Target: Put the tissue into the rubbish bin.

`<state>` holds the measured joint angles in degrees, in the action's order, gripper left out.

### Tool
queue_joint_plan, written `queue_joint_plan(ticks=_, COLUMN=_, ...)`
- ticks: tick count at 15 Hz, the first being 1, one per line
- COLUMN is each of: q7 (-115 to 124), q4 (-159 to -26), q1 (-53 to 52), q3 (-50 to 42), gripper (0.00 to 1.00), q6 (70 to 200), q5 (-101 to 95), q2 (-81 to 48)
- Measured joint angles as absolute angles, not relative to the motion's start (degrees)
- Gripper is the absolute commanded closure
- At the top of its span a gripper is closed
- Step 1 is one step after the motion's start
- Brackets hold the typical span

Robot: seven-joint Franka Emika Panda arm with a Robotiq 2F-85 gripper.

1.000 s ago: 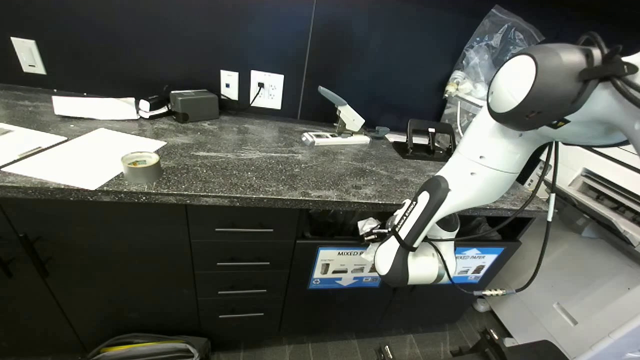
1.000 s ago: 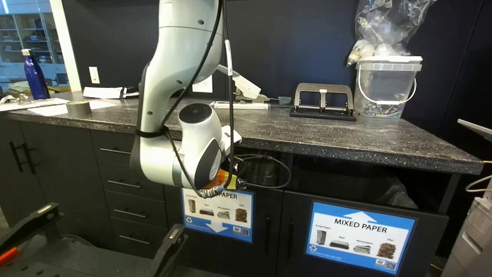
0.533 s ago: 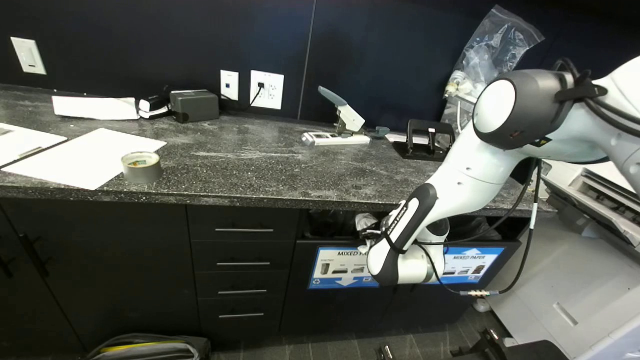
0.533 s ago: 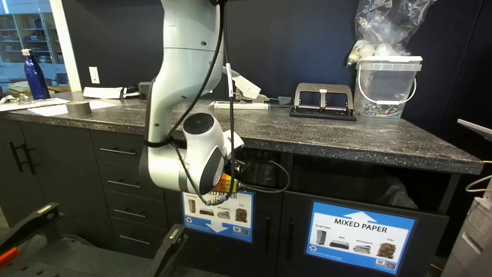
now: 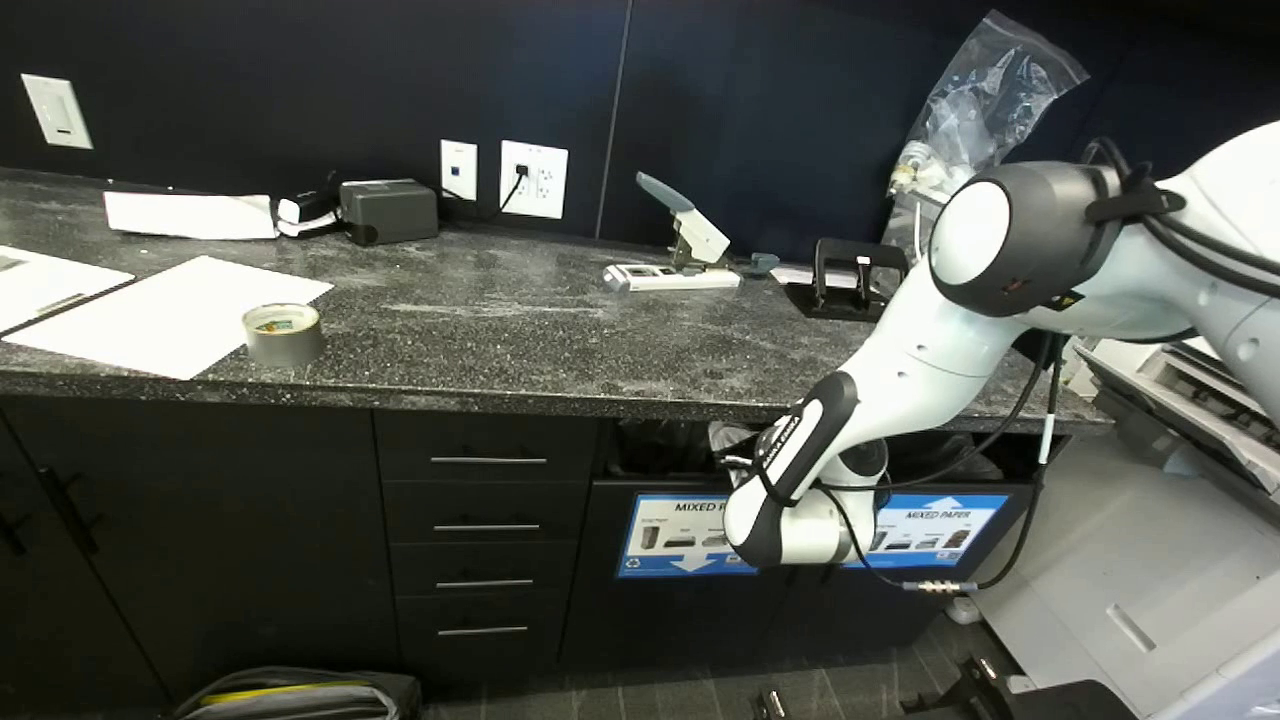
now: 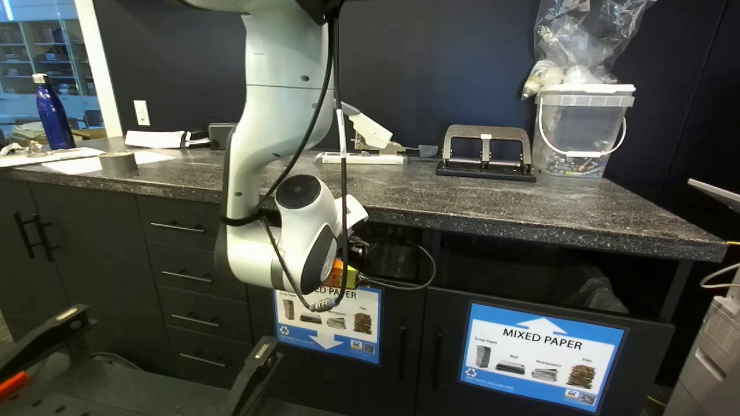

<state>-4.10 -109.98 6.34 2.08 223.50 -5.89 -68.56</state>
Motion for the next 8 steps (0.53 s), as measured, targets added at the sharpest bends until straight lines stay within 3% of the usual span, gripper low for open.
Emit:
queue_joint_plan(ticks=1, q7=-4.0, q4=-109.4, q1=6.2, q3=2.0, gripper=0.64, q6=223.8, q5=-5.7, q2=-68.8)
queue_joint_plan(ticks=3, q7=-3.7, q4=-108.5, q1=5.9, q3=2.0, gripper=0.64, q6=224.0, q5=-5.4, q2=-69.1)
queue_joint_plan(ticks=8, q7=-3.1, q4=-107.5, q1=5.4, q3=2.0, gripper=0.27, q6=224.0, q5=-5.3, q2=-69.3)
